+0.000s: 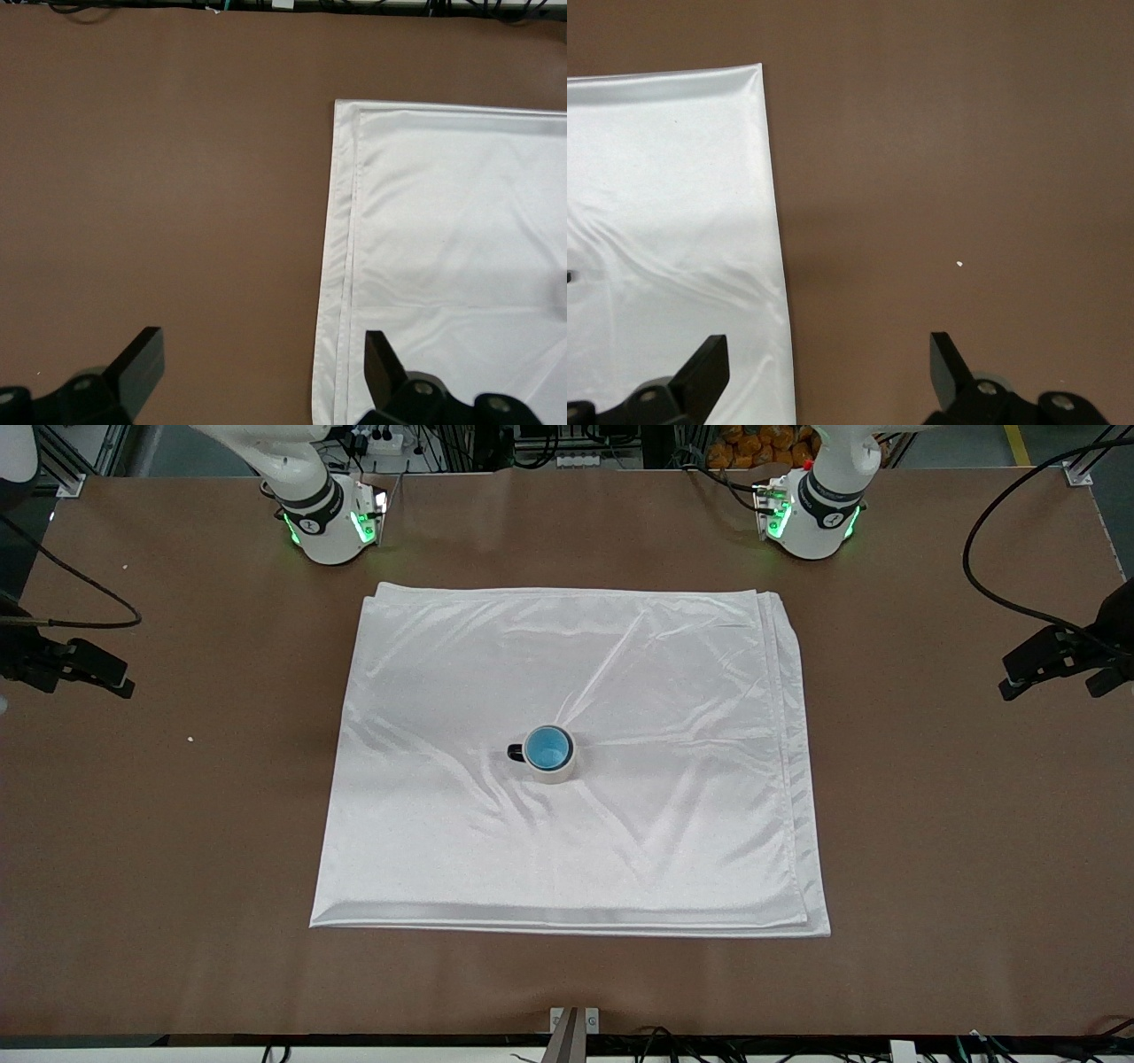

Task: Place blue cup into white mug on cloth

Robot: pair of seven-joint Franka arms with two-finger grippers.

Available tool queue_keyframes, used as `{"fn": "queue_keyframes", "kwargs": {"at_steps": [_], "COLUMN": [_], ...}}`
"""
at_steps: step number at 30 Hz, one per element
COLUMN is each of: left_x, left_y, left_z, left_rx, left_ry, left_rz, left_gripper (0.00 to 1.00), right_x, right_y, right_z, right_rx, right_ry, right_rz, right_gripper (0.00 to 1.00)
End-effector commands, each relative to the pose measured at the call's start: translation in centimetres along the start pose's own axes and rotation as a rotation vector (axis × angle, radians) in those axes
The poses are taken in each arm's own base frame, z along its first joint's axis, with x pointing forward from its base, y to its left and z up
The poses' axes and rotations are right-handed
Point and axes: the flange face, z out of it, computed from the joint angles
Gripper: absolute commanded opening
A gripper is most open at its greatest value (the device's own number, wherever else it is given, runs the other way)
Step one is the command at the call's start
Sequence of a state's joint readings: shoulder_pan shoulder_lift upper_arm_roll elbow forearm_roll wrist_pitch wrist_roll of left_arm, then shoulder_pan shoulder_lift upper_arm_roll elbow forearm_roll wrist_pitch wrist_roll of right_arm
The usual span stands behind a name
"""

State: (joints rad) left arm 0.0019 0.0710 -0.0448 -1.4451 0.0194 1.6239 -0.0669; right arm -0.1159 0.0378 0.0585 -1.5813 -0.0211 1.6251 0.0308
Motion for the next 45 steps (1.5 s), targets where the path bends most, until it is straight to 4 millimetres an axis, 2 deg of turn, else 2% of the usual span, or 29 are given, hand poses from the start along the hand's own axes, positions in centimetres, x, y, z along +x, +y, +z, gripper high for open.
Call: {"fn": "queue_keyframes", "kwargs": {"at_steps": [1, 7, 23, 29, 32, 45], "left_x": [-1.6, -1.9, -1.8, -1.6, -1.6, -1.8], "left_y": [-0.1, -0.1, 0.0, -0.1, -0.9, -0.9], "left_z": [-1.1, -1.6, -1.6, -1.1, -0.9, 0.3], "left_rx": [-0.021, -0.021, -0.02, -0.014, -0.015, -0.006], "left_ry": [-0.02, -0.012, -0.014, -0.021, -0.027, -0.061], "left_rz": [0.022, 0.022, 0.022, 0.019, 0.005, 0.007], "left_gripper": [1.0, 1.0, 1.0, 1.0, 1.0, 1.0], "right_x": [0.3, 0.3, 0.3, 0.3, 0.3, 0.3], "right_y": [0.0, 0.0, 0.0, -0.1, -0.1, 0.0], "right_z": [-0.3, -0.3, -0.3, -0.3, -0.3, -0.3], "right_rx": [-0.006, -0.006, -0.006, -0.006, -0.006, -0.006], "right_ry": [-0.006, -0.006, -0.007, -0.007, -0.007, -0.006], "right_rz": [0.007, 0.007, 0.007, 0.006, 0.006, 0.007], "right_gripper": [1.0, 1.0, 1.0, 1.0, 1.0, 1.0]}}
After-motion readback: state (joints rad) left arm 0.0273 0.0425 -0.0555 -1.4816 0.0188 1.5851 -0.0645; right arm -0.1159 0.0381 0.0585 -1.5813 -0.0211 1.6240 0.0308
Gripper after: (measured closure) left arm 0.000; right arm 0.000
